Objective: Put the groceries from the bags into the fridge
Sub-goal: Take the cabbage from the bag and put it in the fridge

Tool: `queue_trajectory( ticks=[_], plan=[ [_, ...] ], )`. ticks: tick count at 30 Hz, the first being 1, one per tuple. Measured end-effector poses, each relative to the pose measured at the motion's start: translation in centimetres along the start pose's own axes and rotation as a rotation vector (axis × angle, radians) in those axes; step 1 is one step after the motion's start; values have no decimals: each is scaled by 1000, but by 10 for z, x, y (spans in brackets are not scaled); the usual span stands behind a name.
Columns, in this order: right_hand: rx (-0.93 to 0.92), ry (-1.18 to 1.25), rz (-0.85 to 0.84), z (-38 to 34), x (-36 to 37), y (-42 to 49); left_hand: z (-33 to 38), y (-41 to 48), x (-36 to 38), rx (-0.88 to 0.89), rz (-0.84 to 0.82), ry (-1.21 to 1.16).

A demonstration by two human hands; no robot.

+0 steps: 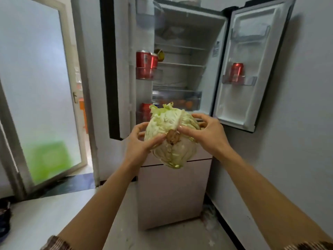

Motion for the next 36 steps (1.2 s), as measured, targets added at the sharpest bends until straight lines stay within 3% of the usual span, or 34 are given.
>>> queue_trajectory(
  ticks=[10,18,26,32,36],
  plan=[
    [6,-36,89,134,-75,178,-85,199,142,47,-73,-13],
    [-52,6,-12,220,-104,363,-136,355,221,124,72,-53],
    [-25,157,-85,288,-69,510,-166,504,237,146,110,29],
    [37,269,20,323,-27,619,-196,616,232,168,128,65],
    [87,187,161,322,-5,694,-202,696,227,137,163,65]
  ],
)
Point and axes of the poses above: each hand's wrist, its own y-axis towards the middle knuckle, its own x-axis out of the palm, z = x × y, the point moved 5 cm from there along y, towards the middle knuckle, and after that the axes turned 1 degree about x, right-handed, at the moved point
